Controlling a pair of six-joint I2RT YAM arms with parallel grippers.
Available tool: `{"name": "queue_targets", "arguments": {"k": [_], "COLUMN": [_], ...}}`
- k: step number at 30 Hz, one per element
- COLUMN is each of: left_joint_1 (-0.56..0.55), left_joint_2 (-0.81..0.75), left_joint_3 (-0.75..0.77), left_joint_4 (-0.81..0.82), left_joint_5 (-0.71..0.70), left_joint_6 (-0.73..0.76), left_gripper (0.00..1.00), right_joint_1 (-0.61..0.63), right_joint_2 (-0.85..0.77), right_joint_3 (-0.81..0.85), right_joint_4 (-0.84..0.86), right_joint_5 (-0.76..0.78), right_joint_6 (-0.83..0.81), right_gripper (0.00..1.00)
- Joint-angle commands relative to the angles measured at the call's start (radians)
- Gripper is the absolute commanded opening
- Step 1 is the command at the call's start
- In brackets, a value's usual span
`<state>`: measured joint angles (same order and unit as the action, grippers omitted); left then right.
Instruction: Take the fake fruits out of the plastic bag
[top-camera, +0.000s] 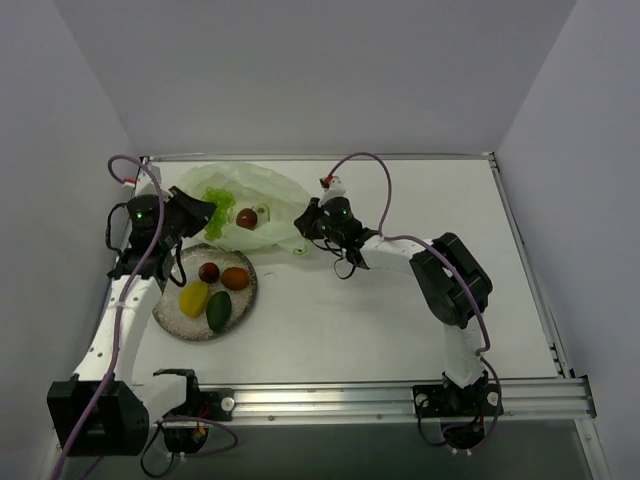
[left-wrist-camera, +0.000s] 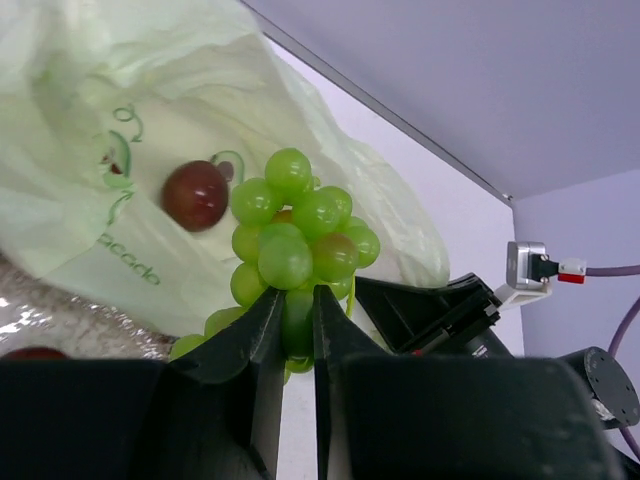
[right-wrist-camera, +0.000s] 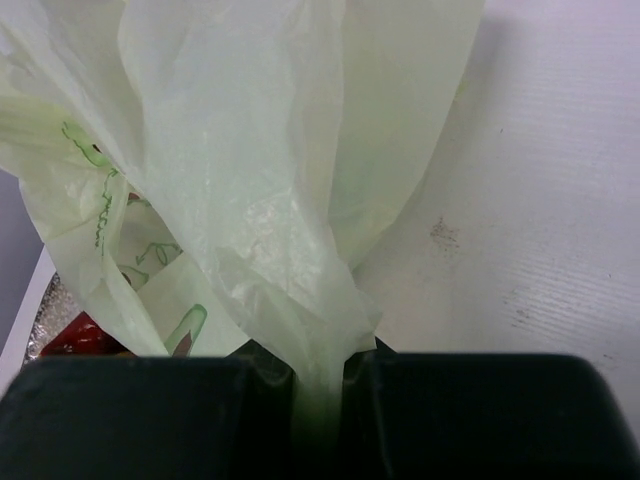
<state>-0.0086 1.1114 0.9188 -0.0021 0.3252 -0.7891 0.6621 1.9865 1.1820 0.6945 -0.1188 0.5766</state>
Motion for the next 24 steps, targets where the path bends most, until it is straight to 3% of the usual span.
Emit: {"name": "queue_targets", "arguments": {"k": [1,3,8,20,24], "left_joint_1": [0.059,0.081,0.137,0.193,0.208], "left_joint_2": [-0.105,-0.137,-0.212,-0.013,0.065], "left_joint_3": [0.020,0.023,-0.027,-0.095,-0.110], "left_joint_4": [-0.096,-0.236,-0.363,-0.308,-0.277], "left_joint_5": [-0.049,-0.156,-0.285,-0.436,-0.405], "left_joint_6": [0.033,0.063,0.091,0.120,0.128], "left_gripper": [0.02,0.02,0.02,0.02,0.02], "right_joint_1": [0.002,0.002,-0.004,-0.021,-0.022], "right_joint_2": [-0.032,-0.046,-0.078,-0.138,-0.143], "right_joint_3": [-0.025,-0.050,-0.093,-0.153,-0.157], "right_joint_4": [0.040,0.043,0.059,0.089,0.094], "right_joint_5": [0.021,0.021,0.010,-0.015,-0.025], "right_joint_6": [-0.010,-0.017,-0.024,-0.023,-0.018], "right_gripper": [0.00,0.00,0.00,0.00,0.00]}}
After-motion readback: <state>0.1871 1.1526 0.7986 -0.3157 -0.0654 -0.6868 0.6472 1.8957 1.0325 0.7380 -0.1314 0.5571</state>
